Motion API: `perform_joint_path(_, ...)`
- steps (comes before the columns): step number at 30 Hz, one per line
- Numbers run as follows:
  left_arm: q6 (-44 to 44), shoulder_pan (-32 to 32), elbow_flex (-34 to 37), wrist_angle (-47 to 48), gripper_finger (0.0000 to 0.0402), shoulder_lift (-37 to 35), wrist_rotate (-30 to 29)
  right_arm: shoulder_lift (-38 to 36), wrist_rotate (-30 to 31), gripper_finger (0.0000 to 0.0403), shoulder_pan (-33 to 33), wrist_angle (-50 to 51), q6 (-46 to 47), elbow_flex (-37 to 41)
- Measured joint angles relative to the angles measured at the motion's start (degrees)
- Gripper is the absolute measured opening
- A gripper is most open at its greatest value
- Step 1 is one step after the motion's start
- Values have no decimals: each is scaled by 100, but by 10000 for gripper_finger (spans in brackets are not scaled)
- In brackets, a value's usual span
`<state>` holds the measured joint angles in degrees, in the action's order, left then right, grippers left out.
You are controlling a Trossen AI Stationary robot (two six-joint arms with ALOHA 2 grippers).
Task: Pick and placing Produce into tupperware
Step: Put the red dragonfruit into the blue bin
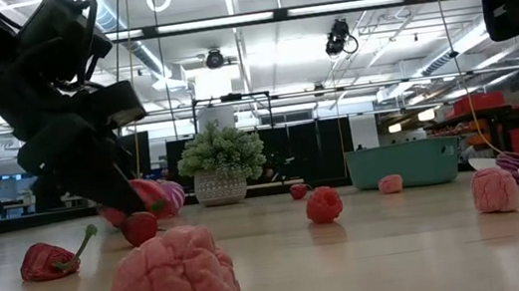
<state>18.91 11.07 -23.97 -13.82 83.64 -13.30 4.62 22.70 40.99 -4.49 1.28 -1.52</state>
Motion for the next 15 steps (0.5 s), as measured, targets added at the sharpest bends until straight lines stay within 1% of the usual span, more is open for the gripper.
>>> perform_joint_path(2,-18,-2,-169,-37,238,0,2,0,0,280,0,0,-2,0)
perform_joint_path(5,-373,-2,-522,-40,243,0,0,0,0,280,0,0,-113,-1)
perform_joint_path(10,-803,-72,-1358,-55,238,0,-7,0,0,280,0,-12,-168,-2)
perform_joint_path(12,-819,-164,-1743,-51,235,0,-94,0,0,280,0,-20,-179,-2)
perform_joint_path(15,-814,-372,-2313,-64,235,0,-379,0,0,280,0,-24,-196,-2)
